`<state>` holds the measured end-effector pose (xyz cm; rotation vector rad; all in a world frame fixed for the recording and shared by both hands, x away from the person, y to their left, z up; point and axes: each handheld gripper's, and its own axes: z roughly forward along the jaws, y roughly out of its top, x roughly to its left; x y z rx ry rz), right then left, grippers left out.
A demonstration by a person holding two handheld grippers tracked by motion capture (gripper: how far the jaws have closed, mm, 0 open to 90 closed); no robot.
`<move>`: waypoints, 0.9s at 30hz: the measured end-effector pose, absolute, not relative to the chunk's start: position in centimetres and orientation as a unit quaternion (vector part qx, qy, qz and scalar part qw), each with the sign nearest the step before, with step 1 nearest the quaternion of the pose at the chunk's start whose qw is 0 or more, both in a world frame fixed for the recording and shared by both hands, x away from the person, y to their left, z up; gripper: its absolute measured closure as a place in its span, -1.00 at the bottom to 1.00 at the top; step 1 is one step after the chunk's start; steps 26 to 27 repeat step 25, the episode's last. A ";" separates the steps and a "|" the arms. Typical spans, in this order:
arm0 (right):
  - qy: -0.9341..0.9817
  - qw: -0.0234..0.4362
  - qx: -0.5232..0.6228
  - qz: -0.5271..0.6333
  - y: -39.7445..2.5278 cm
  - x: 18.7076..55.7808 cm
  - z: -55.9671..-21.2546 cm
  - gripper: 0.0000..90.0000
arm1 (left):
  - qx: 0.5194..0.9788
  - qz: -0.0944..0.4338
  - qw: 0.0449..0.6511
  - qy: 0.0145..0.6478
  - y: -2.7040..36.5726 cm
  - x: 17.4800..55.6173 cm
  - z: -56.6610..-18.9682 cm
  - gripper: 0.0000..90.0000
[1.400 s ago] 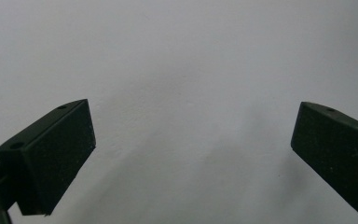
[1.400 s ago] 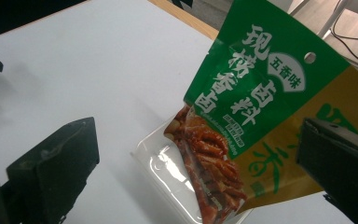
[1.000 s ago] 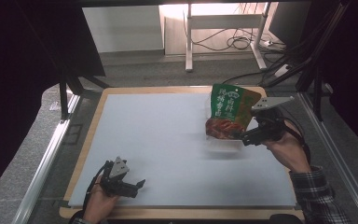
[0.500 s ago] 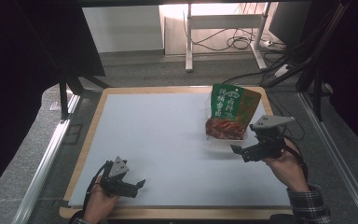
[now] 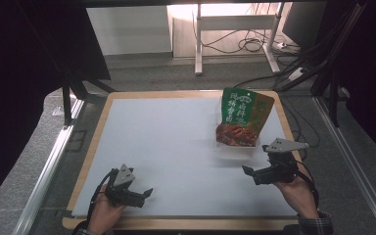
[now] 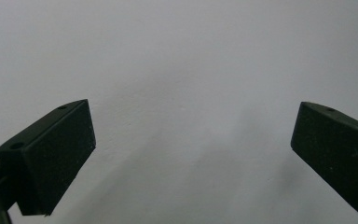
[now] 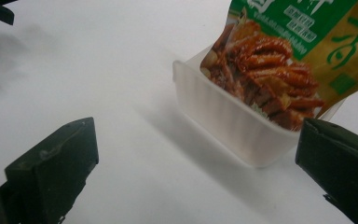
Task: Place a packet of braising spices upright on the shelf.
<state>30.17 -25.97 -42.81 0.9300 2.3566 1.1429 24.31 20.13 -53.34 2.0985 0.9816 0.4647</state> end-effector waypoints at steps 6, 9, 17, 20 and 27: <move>0.834 0.176 0.334 0.402 -26.2 29.8 -44.6 -1.00 | 0.824 0.182 0.377 0.382 20.0 24.3 -53.4 -1.00; 0.832 0.178 0.336 0.404 -26.2 29.5 -45.5 -1.00 | 0.825 0.183 0.375 0.381 20.1 24.3 -53.4 -1.00; 0.831 0.190 0.332 0.404 -26.4 29.1 -48.0 -1.00 | 0.826 0.185 0.373 0.380 20.1 24.3 -53.5 -1.00; 0.836 0.180 0.335 0.396 -26.5 29.4 -49.0 -1.00 | 0.826 0.186 0.372 0.381 20.1 24.3 -53.5 -1.00; 0.847 0.175 0.331 0.377 -26.5 29.6 -49.8 -1.00 | 0.827 0.186 0.371 0.380 20.1 24.4 -53.5 -1.00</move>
